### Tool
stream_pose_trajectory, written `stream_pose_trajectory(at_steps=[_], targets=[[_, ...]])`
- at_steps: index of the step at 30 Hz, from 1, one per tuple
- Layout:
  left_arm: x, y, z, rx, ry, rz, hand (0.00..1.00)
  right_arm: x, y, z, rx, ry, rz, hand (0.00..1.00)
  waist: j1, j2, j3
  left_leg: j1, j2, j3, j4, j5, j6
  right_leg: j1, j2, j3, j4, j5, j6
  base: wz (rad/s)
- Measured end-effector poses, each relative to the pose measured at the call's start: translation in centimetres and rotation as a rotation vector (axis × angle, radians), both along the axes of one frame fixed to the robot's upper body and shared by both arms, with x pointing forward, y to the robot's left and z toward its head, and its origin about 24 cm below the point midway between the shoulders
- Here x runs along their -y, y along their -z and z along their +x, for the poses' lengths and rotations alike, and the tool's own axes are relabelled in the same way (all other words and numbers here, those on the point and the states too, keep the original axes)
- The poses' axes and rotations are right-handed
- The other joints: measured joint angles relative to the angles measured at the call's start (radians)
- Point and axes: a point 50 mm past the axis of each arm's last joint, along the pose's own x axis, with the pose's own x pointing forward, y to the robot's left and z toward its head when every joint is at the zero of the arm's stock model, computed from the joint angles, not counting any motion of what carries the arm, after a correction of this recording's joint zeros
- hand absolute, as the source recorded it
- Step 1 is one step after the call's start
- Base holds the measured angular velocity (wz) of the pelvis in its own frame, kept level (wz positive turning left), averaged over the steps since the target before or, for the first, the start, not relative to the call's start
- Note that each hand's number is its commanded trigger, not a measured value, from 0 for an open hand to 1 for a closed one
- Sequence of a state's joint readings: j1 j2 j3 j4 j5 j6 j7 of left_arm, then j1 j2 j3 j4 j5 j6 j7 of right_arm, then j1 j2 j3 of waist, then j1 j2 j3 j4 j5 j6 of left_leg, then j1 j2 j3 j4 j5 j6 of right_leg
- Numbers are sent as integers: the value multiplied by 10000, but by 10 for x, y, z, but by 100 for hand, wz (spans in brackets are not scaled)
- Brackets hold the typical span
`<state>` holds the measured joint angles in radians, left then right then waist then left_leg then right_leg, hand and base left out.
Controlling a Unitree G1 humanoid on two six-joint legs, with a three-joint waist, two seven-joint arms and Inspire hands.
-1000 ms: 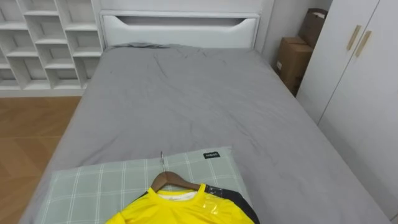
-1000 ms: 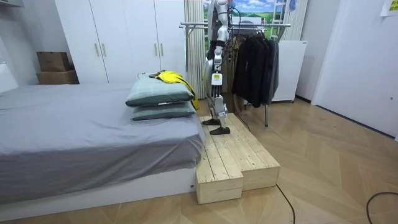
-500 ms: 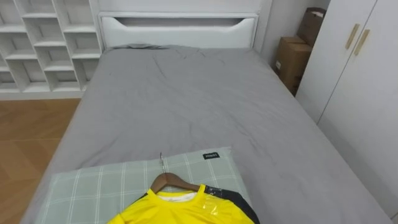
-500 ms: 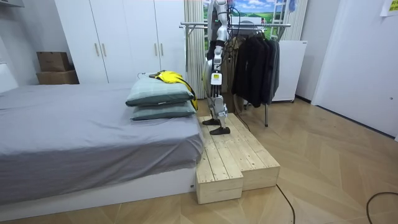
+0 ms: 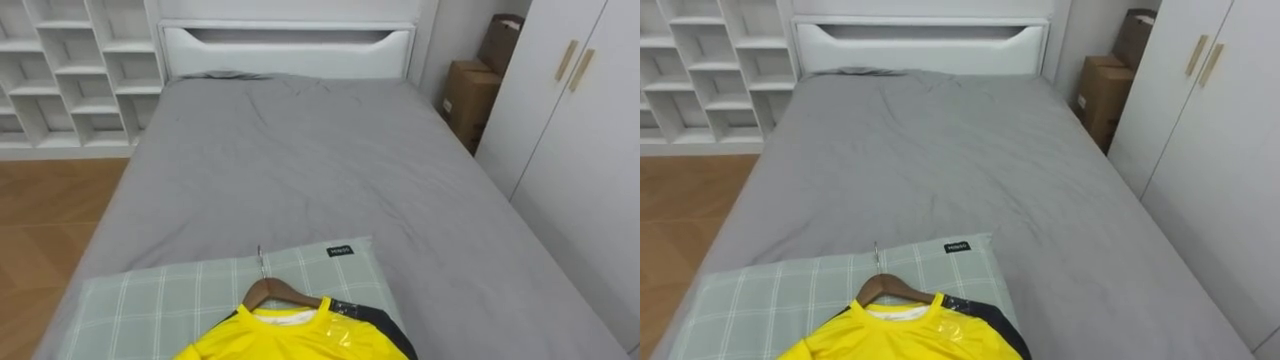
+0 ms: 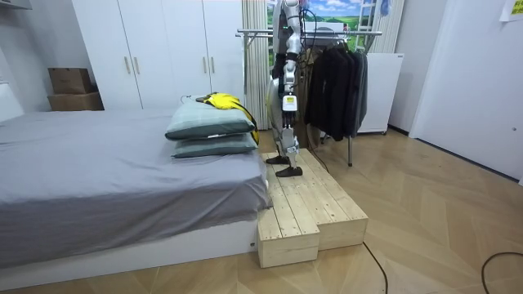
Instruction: Hang clothes
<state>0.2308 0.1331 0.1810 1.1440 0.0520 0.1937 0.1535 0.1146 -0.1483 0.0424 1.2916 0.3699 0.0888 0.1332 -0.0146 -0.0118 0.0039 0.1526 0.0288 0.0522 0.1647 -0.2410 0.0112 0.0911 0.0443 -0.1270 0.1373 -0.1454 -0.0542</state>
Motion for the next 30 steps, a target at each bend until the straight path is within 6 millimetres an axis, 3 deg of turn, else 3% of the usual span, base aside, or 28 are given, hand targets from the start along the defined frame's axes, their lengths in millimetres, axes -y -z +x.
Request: stream_pose_trajectory(at_steps=[9, 14, 18, 20, 23, 30], targets=[[-37, -20, 35, 1756, -326, 3154, 0, 13, -3, -1, -142, -365, -608, 0, 191, 192, -4, 148, -31, -130, -38, 1, 2, 229, -42, -132, -29, -3, 1, 3], [-48, -37, 71, 3195, 159, 4830, 0, 17, -4, 7, 106, -646, -812, 0, 154, 335, -6, 62, -74, -269, -14, 4, 9, 189, -73, -239, -15, -17, 33, 5], [-50, -48, 94, 4179, 888, 5741, 0, 23, -6, 10, 234, -767, -986, 0, 147, 498, -35, -25, -85, -290, -8, 10, 15, 111, -74, -251, -4, -20, 37, 1], [-50, -54, 102, 4449, 1536, 6335, 0, 24, -6, 10, 314, -798, -1059, 0, -63, 555, -35, -27, -85, -322, -3, 11, 14, 123, -82, -310, -20, -27, 43, 5], [-50, -63, 114, 4954, 2127, 6978, 0, 24, -6, 10, 367, -825, -1095, 0, -170, 510, -59, -13, -81, -327, 21, 13, 12, 123, -89, -311, -21, -40, 41, 0], [-46, -91, 147, 6492, 3921, 8244, 0, 24, -6, 11, 376, -988, -1115, 0, -408, 452, -35, -19, -109, -395, 27, 12, 12, 135, -93, -365, -16, -84, 73, 3]])
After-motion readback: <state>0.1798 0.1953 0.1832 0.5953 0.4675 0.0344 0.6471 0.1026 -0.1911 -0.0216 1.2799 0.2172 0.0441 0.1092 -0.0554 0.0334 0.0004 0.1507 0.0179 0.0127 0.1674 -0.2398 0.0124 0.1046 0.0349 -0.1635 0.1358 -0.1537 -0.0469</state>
